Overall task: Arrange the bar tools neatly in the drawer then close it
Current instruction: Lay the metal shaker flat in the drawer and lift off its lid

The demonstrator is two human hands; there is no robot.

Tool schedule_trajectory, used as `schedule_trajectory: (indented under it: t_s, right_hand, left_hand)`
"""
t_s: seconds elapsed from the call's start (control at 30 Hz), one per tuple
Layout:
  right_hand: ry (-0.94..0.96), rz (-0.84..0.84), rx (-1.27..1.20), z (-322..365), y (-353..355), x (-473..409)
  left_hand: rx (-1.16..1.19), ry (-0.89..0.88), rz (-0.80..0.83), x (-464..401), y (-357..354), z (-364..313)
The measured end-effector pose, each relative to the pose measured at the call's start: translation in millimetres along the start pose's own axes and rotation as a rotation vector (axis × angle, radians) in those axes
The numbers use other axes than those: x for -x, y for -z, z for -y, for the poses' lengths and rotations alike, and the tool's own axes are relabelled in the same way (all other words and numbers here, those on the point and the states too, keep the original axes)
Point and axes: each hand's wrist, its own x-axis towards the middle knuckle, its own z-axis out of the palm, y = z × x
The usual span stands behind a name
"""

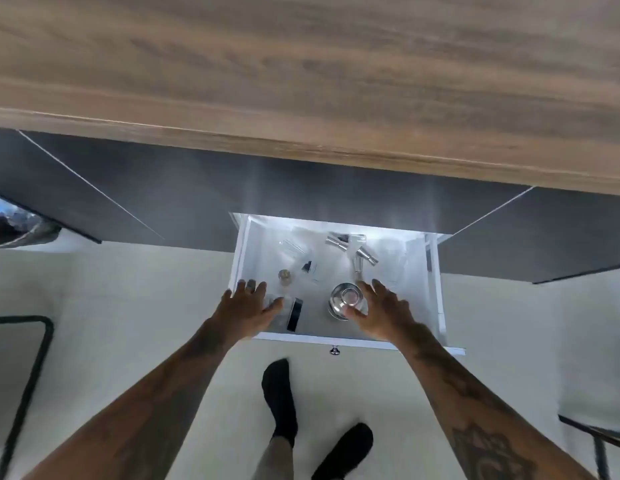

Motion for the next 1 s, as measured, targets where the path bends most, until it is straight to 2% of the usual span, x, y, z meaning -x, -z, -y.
schedule_trajectory:
  t_s: [0.17, 0.27, 0.37, 0.47, 0.57, 0.67, 0.77, 0.87, 1.0]
  right_hand:
    - [-0.025, 0.01, -0.194, -0.3, -46.5, -48.8]
    - [0.034, -0.126, -0.341, -5.6, -70.2, -71.3]
    - [0.137, -0.276, -0.455, -19.1, -84.6, -78.8]
    - [0.2, -0.308, -0.606, -46.3, -87.7, -76.3]
    - [0.053, -0.165, -0.827, -83.4, -87.0, -74.4]
    - [-0.098, 0.06, -1.137, -111.8, -98.9, -81.4]
    - [-0.13, 0.235, -1.374, -120.2, -116.6, -89.1]
    - [-0.219, 0.219, -1.408, -122.0, -131.5, -98.2]
    - [-0.237, 0.203, -1.253, -121.5, -142.0, -105.8]
  left_hand:
    - [0.208, 0.054, -0.025, -34.6, -56.9, 7.9]
    - [0.31, 0.078, -0.144, -49.8, -81.4, 10.2]
    - [0.309, 0.018, -0.267, -66.1, -96.8, 1.5]
    - [0.397, -0.028, -0.261, -84.7, -104.5, -25.6]
    - [0.605, 0.071, -0.103, -106.0, -115.2, -60.5]
    - [0.785, 0.163, -0.032, -121.6, -125.6, -82.5]
    - [0.809, 0.209, 0.011, -127.6, -136.2, -86.8]
    - [0.704, 0.212, 0.023, -130.5, -140.6, -85.8]
    - [0.514, 0.195, 0.006, -130.6, -138.1, -84.5]
